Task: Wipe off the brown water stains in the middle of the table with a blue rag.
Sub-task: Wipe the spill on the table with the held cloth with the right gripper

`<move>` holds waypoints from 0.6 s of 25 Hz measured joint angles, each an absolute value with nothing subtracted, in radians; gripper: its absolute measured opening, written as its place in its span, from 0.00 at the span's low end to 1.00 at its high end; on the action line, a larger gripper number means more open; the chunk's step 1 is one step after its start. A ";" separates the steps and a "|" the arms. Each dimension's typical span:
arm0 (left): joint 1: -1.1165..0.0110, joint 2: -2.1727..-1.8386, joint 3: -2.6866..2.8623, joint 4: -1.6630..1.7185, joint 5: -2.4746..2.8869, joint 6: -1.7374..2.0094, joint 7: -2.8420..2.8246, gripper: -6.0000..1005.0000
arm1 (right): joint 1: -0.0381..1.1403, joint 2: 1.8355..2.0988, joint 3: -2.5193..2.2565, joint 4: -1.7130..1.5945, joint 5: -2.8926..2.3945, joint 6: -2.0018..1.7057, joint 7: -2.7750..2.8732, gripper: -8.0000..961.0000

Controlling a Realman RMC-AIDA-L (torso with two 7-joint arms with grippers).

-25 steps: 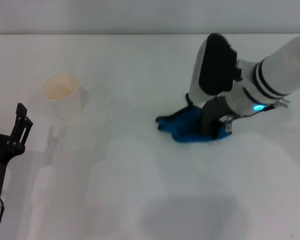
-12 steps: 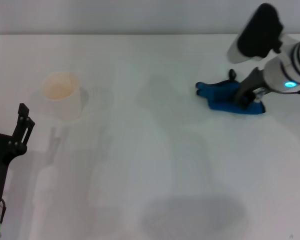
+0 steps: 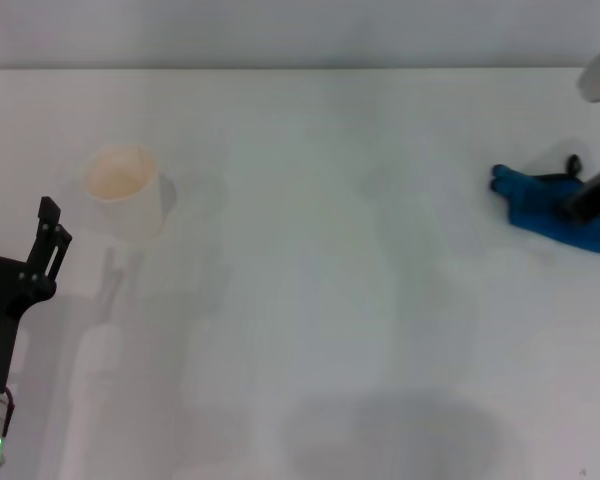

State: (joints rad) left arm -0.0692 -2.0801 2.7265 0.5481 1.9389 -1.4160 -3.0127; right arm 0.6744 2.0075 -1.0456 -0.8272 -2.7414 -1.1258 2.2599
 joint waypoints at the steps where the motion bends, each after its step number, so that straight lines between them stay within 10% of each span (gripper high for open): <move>1: -0.069 -2.080 2.726 0.548 1.939 -1.416 -3.013 0.86 | 0.659 2.008 -1.042 -0.850 -2.747 -1.140 2.270 0.15; 15: -0.075 -2.080 2.726 0.543 1.939 -1.417 -3.013 0.86 | 0.575 2.014 -0.996 -0.971 -2.746 -1.296 2.312 0.16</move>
